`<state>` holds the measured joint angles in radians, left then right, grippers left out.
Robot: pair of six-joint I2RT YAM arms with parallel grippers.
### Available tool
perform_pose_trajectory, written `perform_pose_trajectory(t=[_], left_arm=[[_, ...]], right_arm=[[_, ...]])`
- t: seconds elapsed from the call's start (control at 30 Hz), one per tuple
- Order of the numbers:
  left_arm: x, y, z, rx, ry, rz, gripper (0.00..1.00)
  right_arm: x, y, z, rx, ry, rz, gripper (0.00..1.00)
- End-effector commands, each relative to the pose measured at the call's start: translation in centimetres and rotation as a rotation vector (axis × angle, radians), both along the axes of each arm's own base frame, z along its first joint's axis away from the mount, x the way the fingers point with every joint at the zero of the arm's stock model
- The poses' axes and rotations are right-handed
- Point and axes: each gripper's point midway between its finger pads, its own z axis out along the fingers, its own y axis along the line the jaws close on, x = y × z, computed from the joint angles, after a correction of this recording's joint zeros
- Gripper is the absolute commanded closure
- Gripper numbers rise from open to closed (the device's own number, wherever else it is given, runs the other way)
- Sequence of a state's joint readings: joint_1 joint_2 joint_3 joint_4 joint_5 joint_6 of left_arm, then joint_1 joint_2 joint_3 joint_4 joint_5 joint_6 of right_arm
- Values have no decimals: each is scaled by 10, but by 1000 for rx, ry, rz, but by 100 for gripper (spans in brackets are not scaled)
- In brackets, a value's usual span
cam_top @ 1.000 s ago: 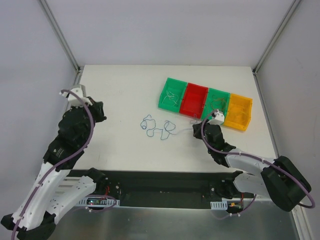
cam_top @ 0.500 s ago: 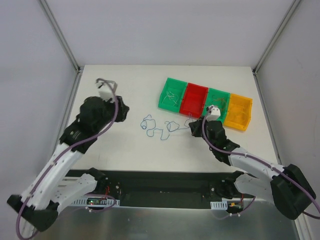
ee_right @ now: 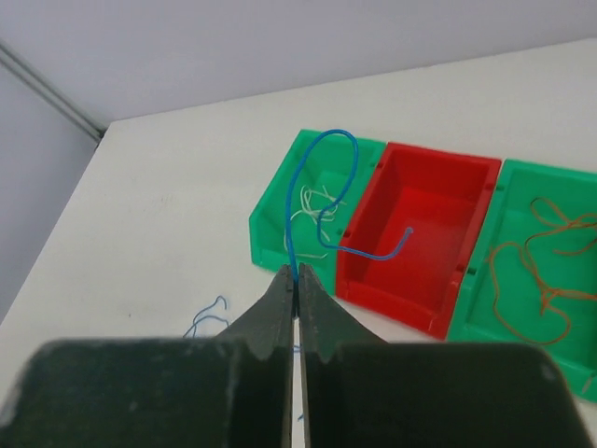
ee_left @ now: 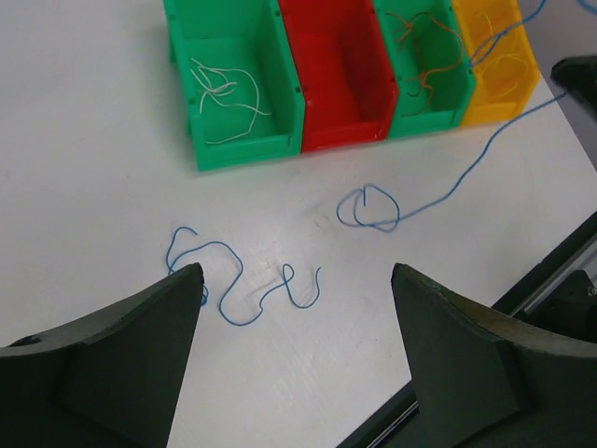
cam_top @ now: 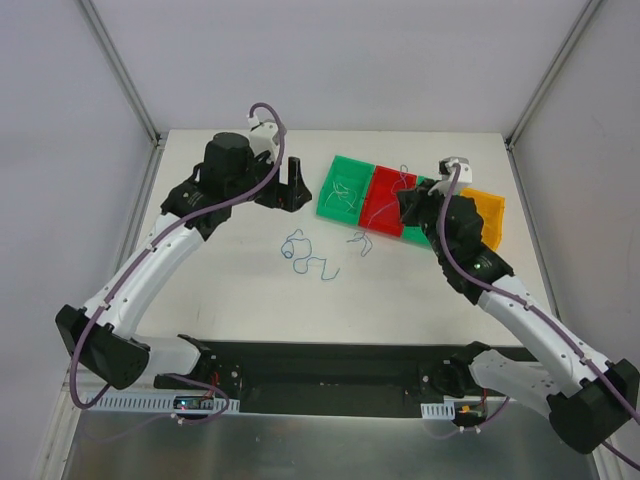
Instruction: Untangle the cables
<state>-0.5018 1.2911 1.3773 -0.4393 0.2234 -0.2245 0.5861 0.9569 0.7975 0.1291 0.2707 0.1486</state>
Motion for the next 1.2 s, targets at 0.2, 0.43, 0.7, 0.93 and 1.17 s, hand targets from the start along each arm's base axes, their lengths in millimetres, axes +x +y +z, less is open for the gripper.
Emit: perform_pose_trajectory(t=[0.2,0.43,0.7,0.93,1.17], left_arm=[[9,5,-50,110,29,-51,16],[13,13,-66,139,26,-17,17],[26,11,-88,63,157,-3,19],[26,5,-94,-48,258,-26,21],[25,10,-89,-37,223,-4,21]], right_arm=[[52,-50,94,-158,-208,-226,100],[101,-63,43,-351,-189,-275,100],[133,-38,-54,-500,-28,-130,99],[135,-25,-91,-438,69,-74,100],[148,-20,-116,-369,186,-98,100]])
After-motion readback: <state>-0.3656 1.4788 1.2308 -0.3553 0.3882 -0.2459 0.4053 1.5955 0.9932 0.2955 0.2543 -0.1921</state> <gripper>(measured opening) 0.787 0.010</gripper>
